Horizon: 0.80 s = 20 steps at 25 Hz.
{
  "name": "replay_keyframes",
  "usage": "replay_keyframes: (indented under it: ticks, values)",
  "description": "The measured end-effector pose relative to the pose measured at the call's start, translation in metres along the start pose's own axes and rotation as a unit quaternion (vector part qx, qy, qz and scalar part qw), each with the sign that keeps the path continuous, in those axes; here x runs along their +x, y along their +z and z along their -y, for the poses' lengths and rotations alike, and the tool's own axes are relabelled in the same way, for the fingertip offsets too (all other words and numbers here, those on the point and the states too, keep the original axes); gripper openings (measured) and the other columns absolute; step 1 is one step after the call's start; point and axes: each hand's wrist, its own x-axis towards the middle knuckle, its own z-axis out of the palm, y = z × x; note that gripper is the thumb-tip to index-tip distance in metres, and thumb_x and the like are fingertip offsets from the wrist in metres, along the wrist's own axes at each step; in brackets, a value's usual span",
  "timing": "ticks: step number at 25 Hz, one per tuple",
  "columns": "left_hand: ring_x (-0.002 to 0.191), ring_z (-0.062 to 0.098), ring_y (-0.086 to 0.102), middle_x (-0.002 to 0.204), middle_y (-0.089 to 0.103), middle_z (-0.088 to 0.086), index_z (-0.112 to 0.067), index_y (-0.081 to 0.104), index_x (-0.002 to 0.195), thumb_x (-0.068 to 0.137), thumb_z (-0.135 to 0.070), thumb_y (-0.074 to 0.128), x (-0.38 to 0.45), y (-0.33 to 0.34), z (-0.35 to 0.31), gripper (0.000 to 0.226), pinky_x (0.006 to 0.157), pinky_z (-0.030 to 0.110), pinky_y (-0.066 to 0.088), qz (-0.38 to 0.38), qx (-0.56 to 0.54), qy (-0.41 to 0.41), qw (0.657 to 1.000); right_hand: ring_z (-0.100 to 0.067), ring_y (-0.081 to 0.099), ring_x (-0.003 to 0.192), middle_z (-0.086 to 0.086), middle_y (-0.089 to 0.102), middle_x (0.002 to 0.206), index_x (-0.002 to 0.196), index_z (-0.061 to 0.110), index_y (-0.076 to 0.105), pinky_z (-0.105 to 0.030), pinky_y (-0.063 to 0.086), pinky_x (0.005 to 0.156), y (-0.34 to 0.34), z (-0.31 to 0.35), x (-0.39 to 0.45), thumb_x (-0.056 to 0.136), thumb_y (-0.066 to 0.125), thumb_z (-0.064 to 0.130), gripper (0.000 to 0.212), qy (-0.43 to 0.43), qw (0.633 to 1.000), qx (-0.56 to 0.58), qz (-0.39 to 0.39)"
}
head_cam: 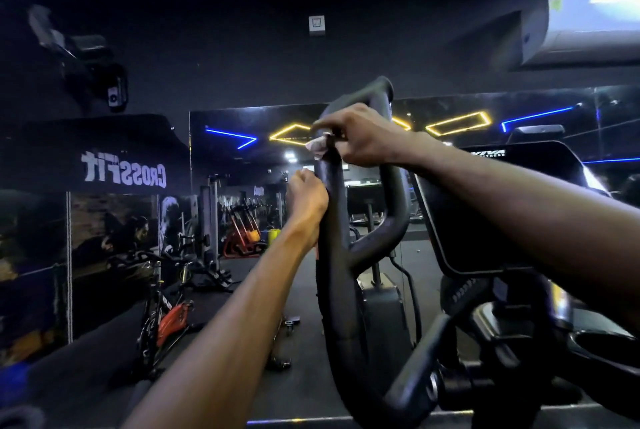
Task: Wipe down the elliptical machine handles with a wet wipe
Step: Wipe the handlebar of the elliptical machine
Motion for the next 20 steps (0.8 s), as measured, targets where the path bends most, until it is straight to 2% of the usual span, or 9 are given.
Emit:
replay_keyframes:
  ticks: [4,6,8,11,13,15,18,20]
  values:
    - [0.077,0.024,0.059,0.084,0.061,0.010,-0.012,0.055,0.084,0.100,-0.017,0.035,0.004,0.000,0.001,0.026,0.065,0.036,0.050,0.004,0.016,0.022,1.000,-0.026,0.064,0.072,-0.002,0.068,0.076,0.086,0.015,0.070,-0.038,0.049,0.062,0.009,-0.002,-0.002,0.079,0.060,0.022,0.013,-0.078,0.996,-0.046,0.004]
    - [0.073,0.019,0.053,0.078,0.056,0.006,-0.015,0.051,0.077,0.102,-0.018,0.034,0.009,0.001,-0.002,0.030,0.058,0.032,0.041,-0.017,0.029,0.038,0.999,-0.030,0.065,0.074,-0.006,0.070,0.075,0.080,0.014,0.071,-0.041,0.051,0.064,0.007,-0.007,0.007,0.082,0.057,0.036,0.026,-0.030,0.998,-0.026,-0.042]
    - [0.069,0.015,0.048,0.079,0.054,0.003,-0.014,0.051,0.078,0.102,-0.019,0.035,0.016,0.000,-0.003,0.029,0.056,0.031,0.035,-0.030,0.052,0.056,0.997,-0.031,0.067,0.083,-0.008,0.074,0.085,0.087,0.015,0.076,-0.043,0.053,0.072,0.005,-0.011,0.016,0.080,0.049,0.040,0.038,0.013,0.998,-0.009,-0.067]
    - [0.068,0.013,0.047,0.084,0.058,0.009,-0.011,0.057,0.088,0.101,-0.020,0.040,0.026,0.000,-0.010,0.024,0.054,0.031,0.034,-0.026,0.075,0.084,0.993,-0.029,0.067,0.087,-0.007,0.073,0.090,0.093,0.018,0.077,-0.043,0.053,0.074,0.011,-0.016,0.014,0.078,0.048,0.029,0.034,-0.049,0.996,-0.045,-0.055]
    - [0.071,0.018,0.049,0.093,0.062,0.021,-0.008,0.058,0.090,0.099,-0.018,0.038,0.030,0.004,-0.016,0.025,0.059,0.033,0.037,-0.037,0.075,0.094,0.992,-0.028,0.068,0.092,-0.005,0.075,0.095,0.102,0.026,0.077,-0.040,0.053,0.077,0.003,-0.024,0.017,0.080,0.051,0.029,0.034,0.005,0.996,-0.036,-0.076]
    - [0.081,0.029,0.054,0.100,0.063,0.023,-0.005,0.058,0.093,0.096,-0.016,0.036,0.034,0.009,-0.022,0.025,0.065,0.039,0.038,-0.053,0.093,0.102,0.989,-0.030,0.069,0.093,-0.008,0.076,0.097,0.105,0.023,0.077,-0.041,0.054,0.079,-0.001,-0.026,0.022,0.077,0.049,0.027,0.040,0.022,0.995,-0.038,-0.086]
    - [0.086,0.022,0.048,0.096,0.057,0.008,-0.008,0.058,0.101,0.099,-0.018,0.039,0.042,0.008,-0.029,0.021,0.070,0.031,0.032,-0.063,0.136,0.123,0.981,-0.031,0.068,0.084,-0.010,0.074,0.088,0.098,0.017,0.076,-0.042,0.053,0.076,0.005,-0.028,0.023,0.080,0.049,0.034,0.037,-0.050,0.995,-0.066,-0.058]
    - [0.089,0.020,0.050,0.103,0.061,0.006,-0.010,0.059,0.103,0.100,-0.019,0.039,0.051,0.009,-0.034,0.022,0.074,0.030,0.035,-0.074,0.144,0.138,0.977,-0.029,0.069,0.089,-0.008,0.075,0.092,0.101,0.021,0.078,-0.040,0.053,0.078,-0.005,-0.034,0.028,0.081,0.048,0.038,0.040,0.009,0.995,-0.065,-0.077]
